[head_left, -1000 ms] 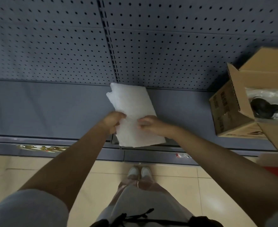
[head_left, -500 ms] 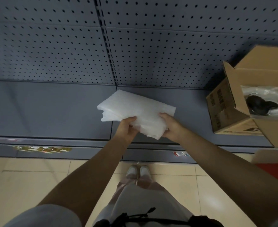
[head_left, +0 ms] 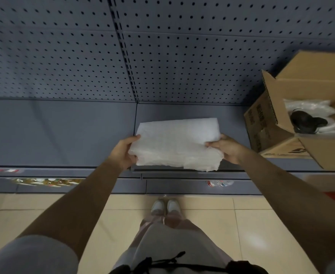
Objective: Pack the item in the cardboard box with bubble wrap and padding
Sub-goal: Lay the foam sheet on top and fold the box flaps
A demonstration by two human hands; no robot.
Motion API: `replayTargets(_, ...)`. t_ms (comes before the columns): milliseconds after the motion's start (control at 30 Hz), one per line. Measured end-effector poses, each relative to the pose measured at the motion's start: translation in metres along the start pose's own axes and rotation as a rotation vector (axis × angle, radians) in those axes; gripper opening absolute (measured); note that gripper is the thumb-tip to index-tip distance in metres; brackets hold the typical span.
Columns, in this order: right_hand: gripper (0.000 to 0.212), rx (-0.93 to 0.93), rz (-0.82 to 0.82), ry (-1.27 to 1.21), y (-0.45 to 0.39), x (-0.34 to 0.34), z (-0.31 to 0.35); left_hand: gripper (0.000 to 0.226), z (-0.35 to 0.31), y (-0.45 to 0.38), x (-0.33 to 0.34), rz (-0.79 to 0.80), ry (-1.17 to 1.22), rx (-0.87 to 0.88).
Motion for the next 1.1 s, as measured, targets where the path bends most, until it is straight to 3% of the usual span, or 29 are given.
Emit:
replayTargets(67,0.049,-0.007,0.008,0.023,0.001,-0.001,-0.002,0.014,0.007,-0.001,-0.003,-0.027,-0.049,-0.049)
replayTargets(200,0.044,0.015,-0.097,0.094,0.002,-0.002,-0.007,0.032,0.019,-0.007,-0.005,0.006,-0.149,-0.063)
replayTargets(300,0.055,0.011,-0.219,0.106,0.004,-0.006,-0.009,0.033,0.017,-0.006,0.001,0.066,-0.183,-0.009)
replayTargets(533,0.069,-0.106,-0.336,0.110,0.023,-0.006,-0.006,0.038,0.004,0.000,0.007,0.172,-0.320,0.012)
replayTargets(833,0.059,-0.208,-0.383,0.107,0.052,-0.005,0.007,0.057,-0.026,0.017,0.018,0.273,-0.436,0.048)
replayTargets(1100,0.049,-0.339,-0.319,0.112,0.101,-0.018,0.059,0.052,-0.066,0.075,0.052,0.361,-0.510,0.201)
Point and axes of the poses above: each hand's wrist, its own y-axis away from the middle knuckle, its own x-axis out of the palm, z = x × y, the point moved 7 cm from there along -y, towards the middle knuckle, and after that the axes turned 8 degrees about y, right-handed, at the moved point
